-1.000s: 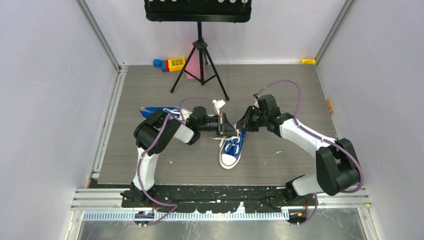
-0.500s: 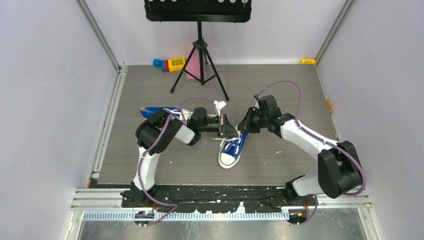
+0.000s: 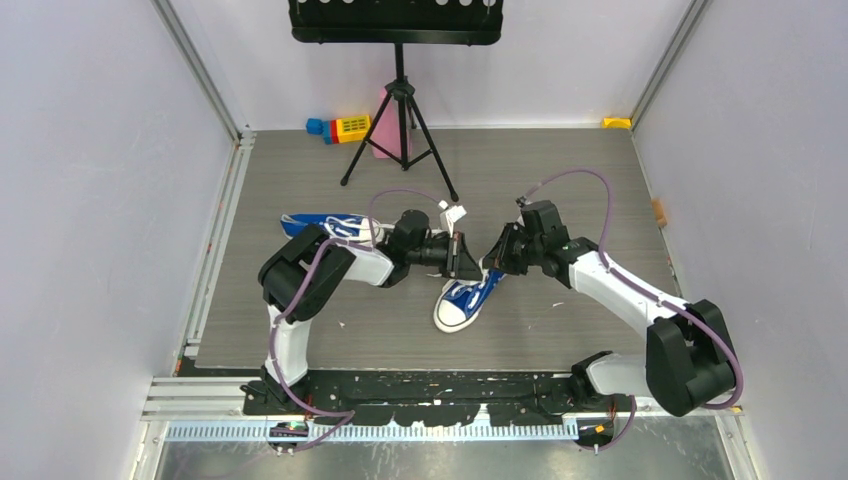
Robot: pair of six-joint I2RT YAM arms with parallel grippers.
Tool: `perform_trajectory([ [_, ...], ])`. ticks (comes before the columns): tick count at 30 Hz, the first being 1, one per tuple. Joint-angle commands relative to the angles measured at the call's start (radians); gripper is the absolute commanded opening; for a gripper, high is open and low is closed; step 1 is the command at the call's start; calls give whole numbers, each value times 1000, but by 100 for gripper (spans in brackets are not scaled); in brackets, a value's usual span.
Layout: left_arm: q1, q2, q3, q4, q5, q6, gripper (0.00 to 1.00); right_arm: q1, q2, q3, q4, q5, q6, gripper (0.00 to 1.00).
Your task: Tie the shoes
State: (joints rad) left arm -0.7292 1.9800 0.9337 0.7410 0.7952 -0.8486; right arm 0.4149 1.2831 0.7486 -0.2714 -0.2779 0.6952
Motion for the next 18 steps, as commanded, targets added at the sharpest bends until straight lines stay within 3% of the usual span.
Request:
perform_trajectory([
  [1, -14, 9, 47, -15, 13, 53, 0, 4, -21, -24, 2, 46, 7, 3],
  [5, -20, 26, 62, -28, 18, 70, 0, 3, -53, -45, -14, 81, 10, 17],
  [18, -39, 15, 101, -175, 0, 164, 0, -2, -107, -27, -74, 82, 7, 26],
])
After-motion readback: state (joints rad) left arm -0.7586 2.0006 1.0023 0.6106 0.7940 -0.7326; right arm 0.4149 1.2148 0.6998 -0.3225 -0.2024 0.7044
